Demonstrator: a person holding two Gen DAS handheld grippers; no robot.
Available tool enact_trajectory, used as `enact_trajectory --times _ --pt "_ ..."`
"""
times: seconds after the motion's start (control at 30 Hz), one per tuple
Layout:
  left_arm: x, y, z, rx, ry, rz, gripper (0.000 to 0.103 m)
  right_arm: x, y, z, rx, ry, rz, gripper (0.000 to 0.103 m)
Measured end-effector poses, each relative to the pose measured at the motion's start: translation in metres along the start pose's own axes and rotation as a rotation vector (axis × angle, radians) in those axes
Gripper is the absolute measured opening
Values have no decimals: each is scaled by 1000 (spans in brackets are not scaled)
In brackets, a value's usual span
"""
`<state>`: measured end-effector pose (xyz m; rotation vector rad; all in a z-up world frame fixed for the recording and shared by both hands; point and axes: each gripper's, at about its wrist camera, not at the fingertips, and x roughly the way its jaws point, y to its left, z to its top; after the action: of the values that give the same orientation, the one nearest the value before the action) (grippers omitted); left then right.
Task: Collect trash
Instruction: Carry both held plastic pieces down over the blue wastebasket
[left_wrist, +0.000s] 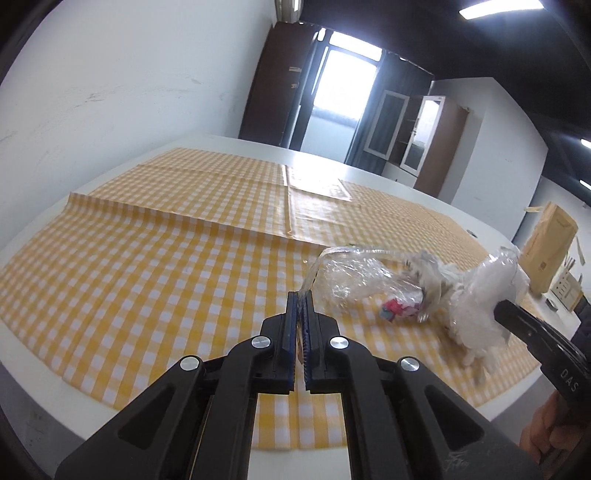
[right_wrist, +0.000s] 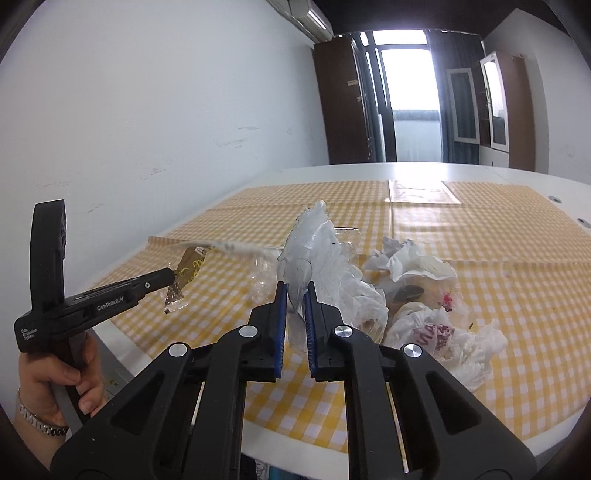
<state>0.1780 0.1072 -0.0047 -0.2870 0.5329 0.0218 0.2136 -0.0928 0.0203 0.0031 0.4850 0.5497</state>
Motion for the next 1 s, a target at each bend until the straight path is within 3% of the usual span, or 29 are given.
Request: enact_trajectory --times 0.47,0.57,0.7,1.0 --pt "-83 -8 -30 44 -47 -24 2 -59 16 -33 3 -22 -6 9" --pt "-96 -13 -38 65 -36 -46 2 -76 17 -42 20 -7 35 9" --pt "-110 -18 -56 90 -24 -68 2 -100 26 -57 -35 -11 -15 9" --pt "-136 -37 -107 175 36 -33 2 -126 35 -107 -53 75 3 8"
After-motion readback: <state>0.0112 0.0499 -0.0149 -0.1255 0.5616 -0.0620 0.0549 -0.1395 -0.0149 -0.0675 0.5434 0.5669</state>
